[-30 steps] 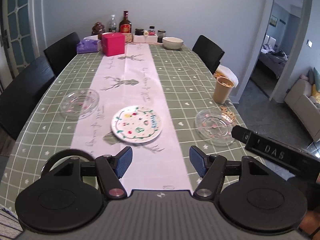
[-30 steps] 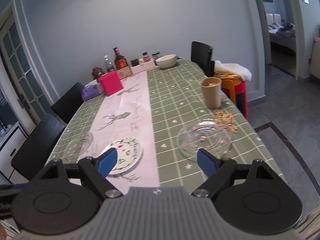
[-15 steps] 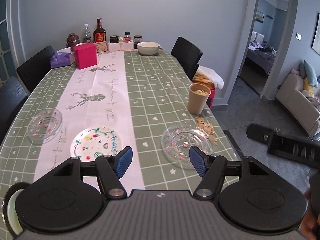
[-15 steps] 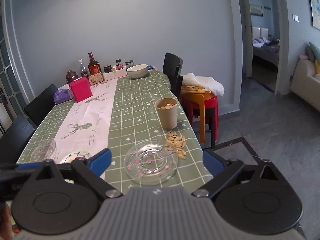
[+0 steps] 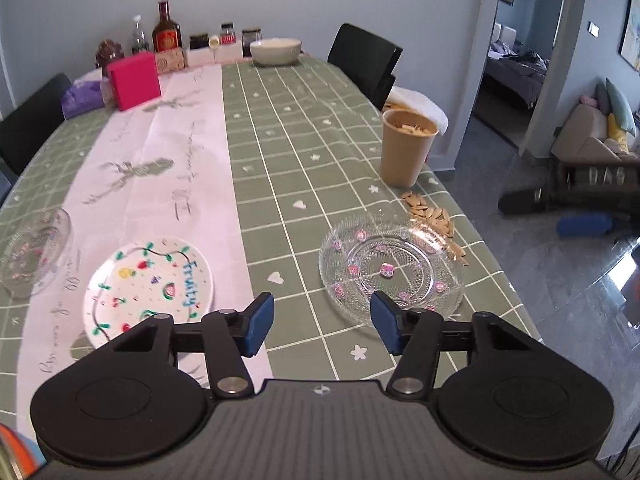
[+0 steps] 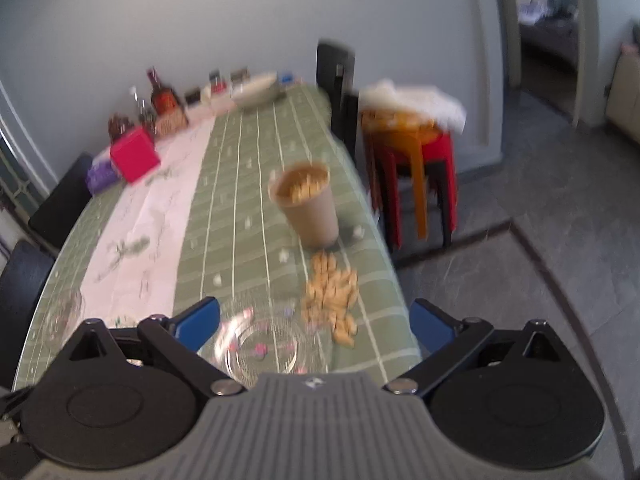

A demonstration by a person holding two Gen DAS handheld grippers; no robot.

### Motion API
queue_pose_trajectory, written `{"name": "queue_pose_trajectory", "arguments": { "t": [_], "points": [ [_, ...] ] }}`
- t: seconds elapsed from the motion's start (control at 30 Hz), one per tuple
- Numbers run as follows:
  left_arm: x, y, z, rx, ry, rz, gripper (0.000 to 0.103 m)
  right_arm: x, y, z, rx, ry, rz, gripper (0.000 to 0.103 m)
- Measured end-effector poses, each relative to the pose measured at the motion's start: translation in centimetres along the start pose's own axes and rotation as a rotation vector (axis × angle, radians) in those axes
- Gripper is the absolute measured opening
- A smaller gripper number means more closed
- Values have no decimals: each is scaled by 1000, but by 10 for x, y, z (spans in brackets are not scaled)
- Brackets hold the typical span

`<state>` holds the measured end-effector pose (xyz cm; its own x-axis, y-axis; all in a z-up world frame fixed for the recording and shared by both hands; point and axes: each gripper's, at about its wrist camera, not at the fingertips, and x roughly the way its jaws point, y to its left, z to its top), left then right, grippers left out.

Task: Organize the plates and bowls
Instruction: 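Move both tools toward the clear glass plate beside the tan cup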

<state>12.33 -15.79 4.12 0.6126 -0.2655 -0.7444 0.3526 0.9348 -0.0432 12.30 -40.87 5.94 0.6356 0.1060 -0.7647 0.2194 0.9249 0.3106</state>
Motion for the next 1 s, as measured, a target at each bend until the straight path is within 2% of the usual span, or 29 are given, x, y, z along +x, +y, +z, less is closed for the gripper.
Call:
{"name": "queue_pose_trajectory", "arguments": {
  "t": [0.13,0.33,0.43,0.6,0.67,0.7,0.83,1.0],
  "points": [
    [20,3,1,-17,6,-34,66,30,-13,-4,58,81,-1,83],
    [59,5,7,-42,65,-86,66,56,-26,9,164,122,15,82],
    [68,6,5,-64,67,-73,69,65,-28,12,226,150,52,80],
    [86,5,1,-31,110,-71,69,76,-22,13,188,178,37,74],
    [94,6,0,-37,127,-81,69,79,-23,13,182,181,30,62],
    [94,6,0,-28,108,-75,69,80,-25,12,180,180,26,59],
    [96,7,2,-26,109,-73,69,85,-34,14,163,177,-1,53],
    [97,10,3,-34,108,-64,69,95,-44,11,217,222,60,49]
  ]
}}
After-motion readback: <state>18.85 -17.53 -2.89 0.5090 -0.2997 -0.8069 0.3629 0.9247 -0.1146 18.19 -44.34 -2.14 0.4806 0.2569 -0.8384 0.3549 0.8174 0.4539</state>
